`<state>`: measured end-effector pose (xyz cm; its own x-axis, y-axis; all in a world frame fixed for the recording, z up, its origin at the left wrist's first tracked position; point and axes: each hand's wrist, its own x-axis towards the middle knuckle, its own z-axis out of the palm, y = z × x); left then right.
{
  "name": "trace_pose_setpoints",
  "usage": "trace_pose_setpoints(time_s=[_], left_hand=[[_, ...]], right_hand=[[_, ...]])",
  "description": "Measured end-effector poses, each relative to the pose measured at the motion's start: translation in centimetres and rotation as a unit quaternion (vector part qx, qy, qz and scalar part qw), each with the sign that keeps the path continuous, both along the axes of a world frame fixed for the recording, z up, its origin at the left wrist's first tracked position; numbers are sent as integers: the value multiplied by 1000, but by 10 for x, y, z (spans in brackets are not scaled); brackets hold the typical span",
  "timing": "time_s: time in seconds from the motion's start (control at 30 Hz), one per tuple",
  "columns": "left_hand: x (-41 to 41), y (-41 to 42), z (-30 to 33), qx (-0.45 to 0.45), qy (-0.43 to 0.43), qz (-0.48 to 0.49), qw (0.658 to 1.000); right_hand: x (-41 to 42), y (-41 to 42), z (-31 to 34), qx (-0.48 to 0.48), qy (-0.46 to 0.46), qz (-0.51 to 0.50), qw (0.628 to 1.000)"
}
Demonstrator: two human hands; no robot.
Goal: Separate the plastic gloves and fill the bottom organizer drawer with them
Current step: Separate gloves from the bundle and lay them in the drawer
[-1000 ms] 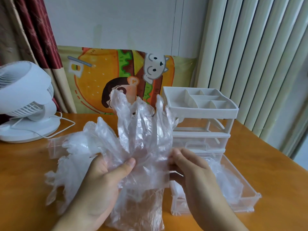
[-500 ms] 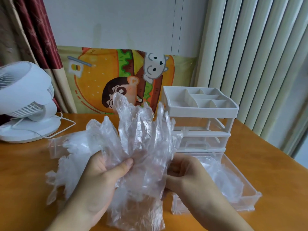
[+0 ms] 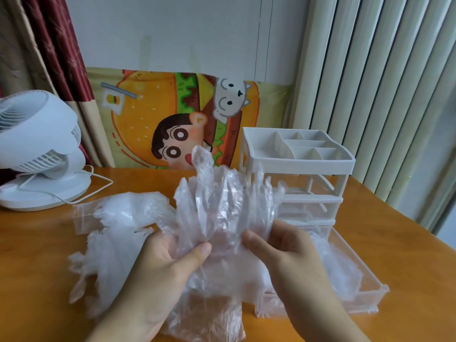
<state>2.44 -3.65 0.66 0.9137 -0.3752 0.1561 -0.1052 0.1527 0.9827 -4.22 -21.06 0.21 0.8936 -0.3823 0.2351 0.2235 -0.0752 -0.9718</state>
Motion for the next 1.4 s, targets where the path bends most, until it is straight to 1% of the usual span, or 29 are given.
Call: trace_pose_setpoints(time_s=[0.07,0.17,0.2,0.23,0.37,0.43,0.5,0.6,0.67,0.7,0.73,0.77,0.87,1.07,1.17,1.27,1.4], left_hand=[[0,1,2,-9,16,3,1000],[5,4,0,-21,67,52,996],[6,5,0,-38,81,75,993],[6,4,1,-56,88,75,992],[9,4,-2,-65,80,75,992],[7,3,1,-78,89,65,991],[6,2,2,-85,78,59,992],[7,3,2,-66,63,66,994],[6,3,2,-48,71,36,996],[7,4,0,-53,68,19,996],[6,4,0,-58,76,21,995],[9,5,-4,-81,85,12,993],[14,9,-5,-119,96,21,988],[20,9,-5,-136,51,32,989],[21,7,-6,-114,40,51,991],[23,7,-6,-88,32,91,991],[27,9,-7,-91,40,109,989]], right_hand=[[0,-4,-1,-24,-12,-46,999],[1,-2,1,-25,-6,-49,998],[2,-1,0,-22,-1,-50,998],[2,0,0,-17,0,-53,998],[3,-2,-3,7,-5,-69,998],[2,-3,-2,-2,0,-74,997],[2,-4,-2,-14,1,-68,998],[-1,-4,-1,-5,-10,-44,999],[-2,-3,1,8,-12,-39,999],[-1,-1,3,19,-8,-41,999],[-1,-1,3,29,-4,-47,998],[0,-1,3,35,1,-57,998],[2,-3,1,48,13,-85,995],[1,-6,2,73,12,-106,992],[1,-5,3,59,6,-107,992],[0,-5,4,29,10,-105,994],[-1,-4,4,-5,14,-94,995]])
